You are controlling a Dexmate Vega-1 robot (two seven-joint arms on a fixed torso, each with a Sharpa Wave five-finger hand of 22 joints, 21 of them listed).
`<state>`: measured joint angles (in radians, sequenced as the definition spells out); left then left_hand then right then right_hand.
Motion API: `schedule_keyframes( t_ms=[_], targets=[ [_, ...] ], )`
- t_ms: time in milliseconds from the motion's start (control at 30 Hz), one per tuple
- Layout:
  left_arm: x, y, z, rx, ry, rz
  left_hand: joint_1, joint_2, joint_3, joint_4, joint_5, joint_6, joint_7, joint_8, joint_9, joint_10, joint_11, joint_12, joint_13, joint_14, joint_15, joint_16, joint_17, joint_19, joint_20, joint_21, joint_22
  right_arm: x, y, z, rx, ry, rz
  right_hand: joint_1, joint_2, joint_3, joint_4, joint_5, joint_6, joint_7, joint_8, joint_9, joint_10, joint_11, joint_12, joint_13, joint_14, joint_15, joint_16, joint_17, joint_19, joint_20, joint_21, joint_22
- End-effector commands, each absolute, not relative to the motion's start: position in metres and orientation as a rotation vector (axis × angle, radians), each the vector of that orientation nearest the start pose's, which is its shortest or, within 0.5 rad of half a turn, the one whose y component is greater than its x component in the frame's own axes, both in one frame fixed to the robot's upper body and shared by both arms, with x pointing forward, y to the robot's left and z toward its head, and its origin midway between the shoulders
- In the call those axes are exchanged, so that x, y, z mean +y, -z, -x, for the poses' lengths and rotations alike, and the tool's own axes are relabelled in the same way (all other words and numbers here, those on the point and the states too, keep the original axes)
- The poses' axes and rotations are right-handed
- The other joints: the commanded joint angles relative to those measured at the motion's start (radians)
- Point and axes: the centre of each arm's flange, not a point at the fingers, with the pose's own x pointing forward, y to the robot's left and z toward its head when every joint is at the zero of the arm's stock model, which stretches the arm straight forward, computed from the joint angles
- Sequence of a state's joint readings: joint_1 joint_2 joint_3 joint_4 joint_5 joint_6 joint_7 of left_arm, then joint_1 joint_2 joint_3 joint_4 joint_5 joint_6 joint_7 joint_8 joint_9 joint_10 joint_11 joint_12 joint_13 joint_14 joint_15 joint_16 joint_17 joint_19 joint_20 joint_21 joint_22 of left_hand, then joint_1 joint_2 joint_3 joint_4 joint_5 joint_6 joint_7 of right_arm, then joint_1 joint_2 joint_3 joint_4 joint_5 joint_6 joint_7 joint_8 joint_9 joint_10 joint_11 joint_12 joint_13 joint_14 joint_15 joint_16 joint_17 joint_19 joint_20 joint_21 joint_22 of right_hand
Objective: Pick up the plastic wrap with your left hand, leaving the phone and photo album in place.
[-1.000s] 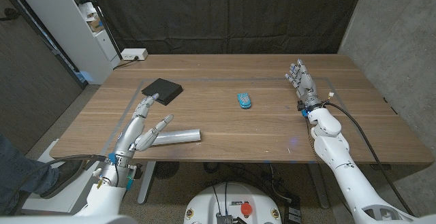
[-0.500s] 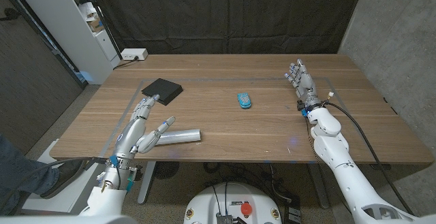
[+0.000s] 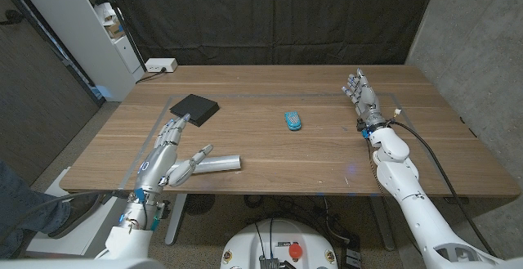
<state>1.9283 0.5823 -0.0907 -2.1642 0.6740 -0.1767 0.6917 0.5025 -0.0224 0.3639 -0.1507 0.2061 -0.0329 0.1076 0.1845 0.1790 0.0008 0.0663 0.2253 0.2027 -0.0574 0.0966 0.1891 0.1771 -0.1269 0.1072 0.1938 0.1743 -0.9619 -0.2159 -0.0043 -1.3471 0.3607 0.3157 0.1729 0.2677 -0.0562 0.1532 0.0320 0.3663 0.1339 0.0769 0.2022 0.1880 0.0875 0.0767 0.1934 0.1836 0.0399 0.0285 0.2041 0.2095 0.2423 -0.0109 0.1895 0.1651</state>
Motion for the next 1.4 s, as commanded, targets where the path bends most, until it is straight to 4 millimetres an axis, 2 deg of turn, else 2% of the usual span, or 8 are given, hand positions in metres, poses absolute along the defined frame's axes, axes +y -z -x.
schedule_keyframes(
  t_ms=[33, 267, 500, 800, 900, 1067, 1400],
  targets=[
    [0.304, 0.154, -0.353, -0.824, -0.474, -1.077, 0.019, -0.007, 0.001, -0.012, 0.005, -0.010, 0.007, -0.001, 0.005, 0.001, 0.010, -0.001, 0.002, 0.003, 0.013, 0.001, 0.003, 0.010, -0.001, 0.009, 0.003, -0.299, 0.033, -0.629, -0.719, -0.132, -0.088, 0.004, 0.005, -0.002, -0.002, 0.004, 0.006, -0.002, -0.004, 0.003, 0.008, -0.001, 0.001, 0.004, 0.013, 0.003, 0.008, 0.000, 0.010, 0.002, 0.007, 0.006],
    [0.305, 0.153, -0.354, -0.787, -0.476, -1.104, 0.047, -0.033, -0.005, -0.018, 0.015, 0.020, 0.019, 0.016, 0.006, 0.037, 0.011, 0.013, 0.005, 0.049, 0.010, 0.014, 0.004, 0.044, -0.004, 0.019, 0.005, -0.300, 0.033, -0.629, -0.721, -0.130, -0.090, 0.004, 0.005, -0.003, -0.002, 0.005, 0.006, -0.003, -0.004, 0.003, 0.009, -0.001, 0.001, 0.004, 0.013, 0.002, 0.008, 0.001, 0.010, 0.002, 0.006, 0.006],
    [0.304, 0.152, -0.360, -0.756, -0.475, -1.132, 0.064, -0.046, -0.008, -0.015, 0.023, 0.061, 0.014, 0.030, 0.007, 0.080, 0.004, 0.028, 0.006, 0.086, -0.001, 0.022, 0.004, 0.065, -0.017, 0.023, 0.007, -0.302, 0.032, -0.629, -0.718, -0.128, -0.094, 0.003, 0.006, -0.005, -0.002, 0.005, 0.005, -0.002, -0.004, 0.003, 0.011, -0.001, 0.002, 0.004, 0.027, 0.000, 0.013, 0.002, 0.028, -0.004, 0.012, 0.006],
    [0.302, 0.154, -0.366, -0.741, -0.510, -1.167, 0.072, -0.050, -0.009, -0.013, 0.026, 0.074, 0.012, 0.032, 0.007, 0.086, 0.000, 0.029, 0.007, 0.090, 0.001, 0.019, 0.004, 0.081, -0.020, 0.027, 0.007, -0.302, 0.031, -0.631, -0.718, -0.126, -0.097, 0.003, 0.006, -0.006, -0.002, 0.006, 0.005, -0.003, -0.004, 0.003, 0.012, -0.003, 0.002, 0.005, 0.029, 0.001, 0.014, 0.002, 0.028, -0.004, 0.011, 0.007],
    [0.300, 0.155, -0.368, -0.728, -0.519, -1.188, 0.074, -0.051, -0.010, -0.013, 0.027, 0.073, 0.011, 0.030, 0.007, 0.083, 0.002, 0.028, 0.007, 0.088, 0.000, 0.017, 0.004, 0.083, -0.018, 0.027, 0.008, -0.303, 0.030, -0.632, -0.714, -0.123, -0.098, 0.002, 0.007, -0.008, -0.002, 0.006, 0.004, -0.002, -0.004, 0.003, 0.012, -0.003, 0.002, 0.005, 0.042, -0.007, 0.018, 0.003, 0.045, -0.007, 0.016, 0.007],
    [0.300, 0.157, -0.371, -0.718, -0.533, -1.200, 0.077, -0.052, -0.010, -0.012, 0.028, 0.068, 0.011, 0.027, 0.007, 0.078, 0.001, 0.025, 0.007, 0.084, 0.002, 0.015, 0.004, 0.084, -0.018, 0.027, 0.008, -0.303, 0.029, -0.634, -0.714, -0.121, -0.100, 0.002, 0.008, -0.008, -0.002, 0.006, 0.004, -0.003, -0.004, 0.003, 0.013, -0.005, 0.002, 0.005, 0.045, -0.010, 0.019, 0.003, 0.048, -0.008, 0.016, 0.007],
    [0.301, 0.155, -0.381, -0.674, -0.505, -1.219, 0.082, -0.053, -0.010, -0.011, 0.030, 0.070, 0.006, 0.026, 0.007, 0.082, -0.003, 0.026, 0.008, 0.084, 0.002, 0.013, 0.005, 0.085, -0.015, 0.026, 0.008, -0.302, 0.028, -0.639, -0.712, -0.123, -0.092, 0.002, 0.008, -0.010, -0.002, 0.006, 0.004, -0.002, -0.004, 0.003, 0.013, -0.004, 0.002, 0.005, 0.045, -0.006, 0.019, 0.004, 0.047, -0.006, 0.015, 0.007]
  ],
)
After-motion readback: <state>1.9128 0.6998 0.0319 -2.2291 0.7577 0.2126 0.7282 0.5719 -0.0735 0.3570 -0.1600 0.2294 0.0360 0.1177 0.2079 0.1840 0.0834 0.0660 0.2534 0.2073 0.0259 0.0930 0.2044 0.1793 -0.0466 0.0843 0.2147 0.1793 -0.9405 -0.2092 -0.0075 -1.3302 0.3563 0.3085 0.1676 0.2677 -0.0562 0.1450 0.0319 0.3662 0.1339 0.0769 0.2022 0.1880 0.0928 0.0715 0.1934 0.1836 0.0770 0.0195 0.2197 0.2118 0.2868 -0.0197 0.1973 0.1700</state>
